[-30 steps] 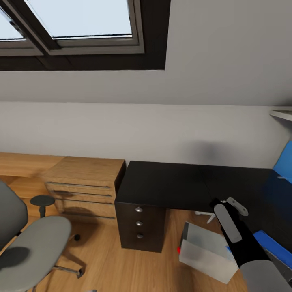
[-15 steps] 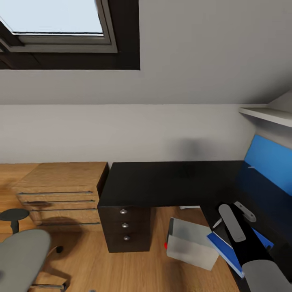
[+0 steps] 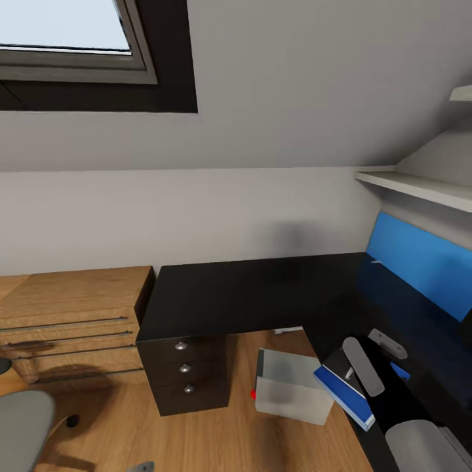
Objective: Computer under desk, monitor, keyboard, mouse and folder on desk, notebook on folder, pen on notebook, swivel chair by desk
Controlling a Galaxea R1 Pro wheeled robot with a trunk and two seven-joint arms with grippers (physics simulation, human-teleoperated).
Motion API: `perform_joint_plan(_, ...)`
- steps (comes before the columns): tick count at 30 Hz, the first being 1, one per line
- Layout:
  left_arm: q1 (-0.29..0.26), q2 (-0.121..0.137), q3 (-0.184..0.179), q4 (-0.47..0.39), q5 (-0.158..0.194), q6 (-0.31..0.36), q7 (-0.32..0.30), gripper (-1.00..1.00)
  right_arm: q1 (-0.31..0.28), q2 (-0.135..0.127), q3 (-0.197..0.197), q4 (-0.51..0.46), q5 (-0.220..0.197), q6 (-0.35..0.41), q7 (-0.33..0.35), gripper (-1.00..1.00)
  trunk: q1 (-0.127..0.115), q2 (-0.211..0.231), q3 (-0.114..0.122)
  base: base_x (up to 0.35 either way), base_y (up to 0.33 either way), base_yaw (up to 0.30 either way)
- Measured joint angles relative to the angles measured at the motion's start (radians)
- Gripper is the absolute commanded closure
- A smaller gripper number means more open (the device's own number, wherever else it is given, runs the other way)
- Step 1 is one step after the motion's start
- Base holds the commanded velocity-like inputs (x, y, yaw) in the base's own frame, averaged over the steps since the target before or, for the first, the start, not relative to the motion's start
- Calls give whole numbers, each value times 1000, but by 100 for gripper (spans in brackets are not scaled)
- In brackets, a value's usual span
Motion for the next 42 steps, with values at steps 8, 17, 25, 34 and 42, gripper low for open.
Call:
perform_joint_plan(8, 0, 0, 1, 1, 2, -4, 0, -100, 0, -2, 18, 1, 11, 0, 17, 100, 0, 0, 0, 57, 0, -1)
perform_joint_plan(17, 0, 0, 2, 1, 1, -6, 0, -100, -3, -18, 14, 88, 16, -2, 52, 100, 0, 0, 0, 146, 0, 0)
perform_joint_plan(25, 0, 0, 3, 1, 2, -7, 0, -100, -9, -39, 12, 186, 18, -4, 125, 100, 0, 0, 0, 9, 0, 0)
perform_joint_plan(34, 1, 0, 3, 1, -1, -8, 1, -100, -35, -50, 10, 265, 16, -8, 134, 100, 0, 0, 0, 0, 0, 0)
perform_joint_plan(42, 1, 0, 2, 1, -1, -8, 1, -100, -57, -52, 11, 317, 18, -30, 145, 100, 0, 0, 0, 0, 0, 0)
